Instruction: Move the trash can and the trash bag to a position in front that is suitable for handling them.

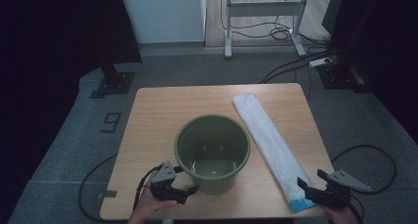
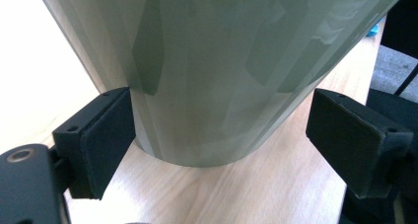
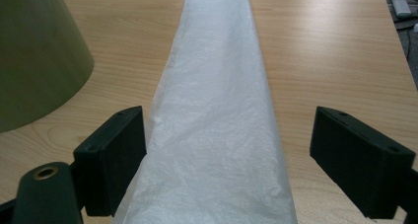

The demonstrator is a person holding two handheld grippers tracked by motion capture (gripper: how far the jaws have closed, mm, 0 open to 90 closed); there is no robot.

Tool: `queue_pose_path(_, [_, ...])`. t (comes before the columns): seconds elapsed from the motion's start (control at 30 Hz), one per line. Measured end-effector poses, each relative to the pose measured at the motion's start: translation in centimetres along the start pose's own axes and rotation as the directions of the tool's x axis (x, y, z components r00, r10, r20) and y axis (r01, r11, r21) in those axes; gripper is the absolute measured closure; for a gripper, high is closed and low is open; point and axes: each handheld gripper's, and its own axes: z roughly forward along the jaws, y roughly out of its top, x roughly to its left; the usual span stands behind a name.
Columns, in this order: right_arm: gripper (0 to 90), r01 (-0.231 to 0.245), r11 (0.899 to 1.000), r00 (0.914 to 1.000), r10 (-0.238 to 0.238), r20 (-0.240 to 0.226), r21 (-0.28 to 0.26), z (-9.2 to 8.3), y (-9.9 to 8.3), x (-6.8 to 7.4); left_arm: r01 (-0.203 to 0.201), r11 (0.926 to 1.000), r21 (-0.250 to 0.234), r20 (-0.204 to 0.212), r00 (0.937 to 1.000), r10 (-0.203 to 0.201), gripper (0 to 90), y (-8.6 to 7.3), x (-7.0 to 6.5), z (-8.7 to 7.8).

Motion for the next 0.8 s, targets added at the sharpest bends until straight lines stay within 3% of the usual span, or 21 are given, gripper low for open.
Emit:
queue_pose_path(0.33, [13.1,0.012,1.0,0.9999,-0.012,-0.006,0.024,0.6,-0.1,0.4,0.011,0.9998,-0.017,-0.01,0.9999,-0.012,12.3,1.5,-0.3,2.6])
queue_pose_path(0.43, [13.1,0.019,0.999,0.9998,-0.019,-0.009,0.031,0.9,-0.2,0.6,0.005,0.9998,-0.017,0.004,1.0,-0.005,12.6,2.1,-0.4,3.4])
queue_pose_path(0.6, [13.1,0.027,0.999,0.9996,-0.026,-0.009,0.036,0.9,-0.3,0.7,-0.001,0.9998,-0.02,-0.003,1.0,0.001,13.0,2.5,-0.6,3.7])
queue_pose_path(0.8, [13.1,0.024,0.999,0.9997,-0.024,-0.009,0.039,0.9,-0.3,0.6,0.013,0.9997,-0.019,-0.022,0.9997,-0.013,13.4,1.8,-0.4,2.9])
